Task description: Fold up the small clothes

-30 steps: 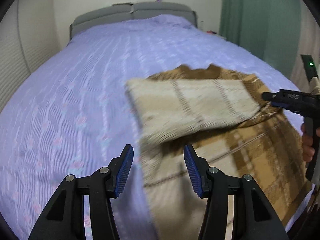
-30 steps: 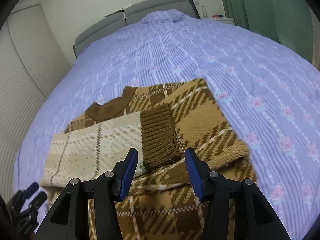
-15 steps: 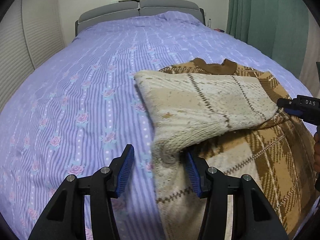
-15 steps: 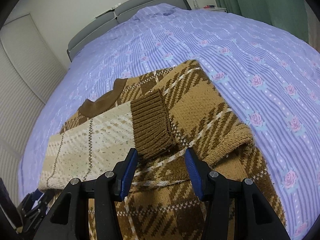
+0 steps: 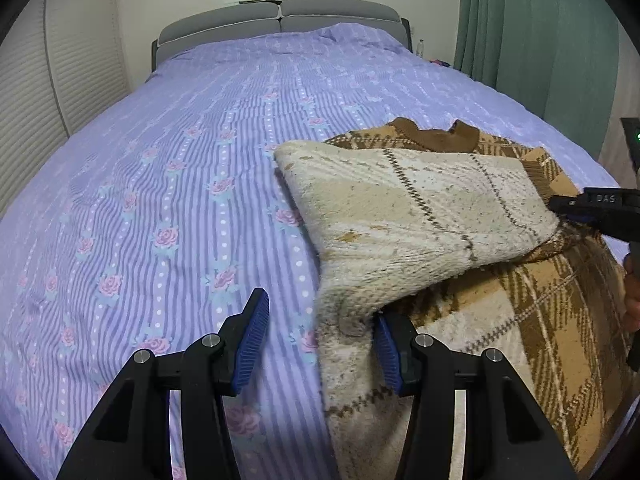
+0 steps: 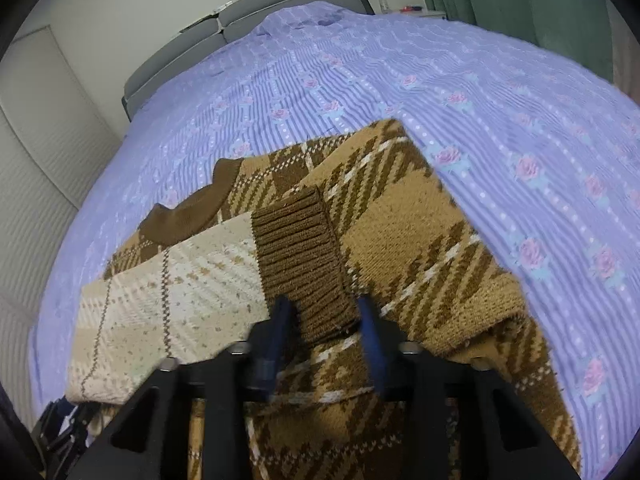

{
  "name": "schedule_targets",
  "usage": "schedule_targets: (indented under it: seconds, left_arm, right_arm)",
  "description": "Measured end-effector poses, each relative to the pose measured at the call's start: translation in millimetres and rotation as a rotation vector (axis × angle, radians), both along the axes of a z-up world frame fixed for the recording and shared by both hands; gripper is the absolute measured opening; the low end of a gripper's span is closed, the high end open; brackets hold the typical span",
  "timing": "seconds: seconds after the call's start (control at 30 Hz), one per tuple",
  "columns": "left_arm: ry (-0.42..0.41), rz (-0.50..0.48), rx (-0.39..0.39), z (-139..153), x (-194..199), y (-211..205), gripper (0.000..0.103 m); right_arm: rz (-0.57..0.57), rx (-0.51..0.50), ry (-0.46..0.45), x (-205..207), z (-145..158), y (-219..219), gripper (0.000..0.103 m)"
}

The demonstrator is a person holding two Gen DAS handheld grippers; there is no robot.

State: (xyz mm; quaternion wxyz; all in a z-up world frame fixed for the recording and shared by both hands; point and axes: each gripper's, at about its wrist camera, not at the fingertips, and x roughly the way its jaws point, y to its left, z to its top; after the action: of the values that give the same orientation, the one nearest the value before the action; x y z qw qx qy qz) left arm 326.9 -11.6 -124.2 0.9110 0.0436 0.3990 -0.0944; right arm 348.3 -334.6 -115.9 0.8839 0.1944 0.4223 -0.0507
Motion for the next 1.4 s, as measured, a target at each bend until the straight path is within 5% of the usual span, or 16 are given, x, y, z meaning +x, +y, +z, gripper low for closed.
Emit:
schedule_targets:
  seconds: [0.1, 0.3, 0.4, 0.63, 0.87, 1.03, 1.4]
  left_arm:
    - [0.002, 0.002, -0.001, 1, -2, 2, 0.05]
    - [-0.006, 0.005, 0.052, -1, -9, -6, 0.051]
    - [0.003, 0.003, 0.085, -7, -9, -13, 0.051]
    - [0.066, 0.029, 0.019, -13, 1, -2, 0.056]
    - [0.079, 0.032, 0.02, -11, 3, 1, 0.064]
    - [0.0, -0.033, 0.1, 6, -24, -13, 0.075]
    - [-0.01, 0.08, -0.058, 71, -105, 14, 0.075]
  right_arm:
    - [0.002, -0.006, -0.015, -2, 8, 1, 0.012]
    - [-0.014, -0.149, -0.134, -24, 46, 6, 0.01]
    - [-0.023, -0.178, -0.1, -16, 38, -3, 0.01]
    - [0.036, -0.317, -0.023, 2, 10, 5, 0.01]
    - [0.04, -0.326, -0.008, 1, 8, 6, 0.012]
    - [0.004, -0.2, -0.037, -18, 27, -3, 0.051]
    - [-0.05, -0.266, -0.066, -156, 86, -19, 0.063]
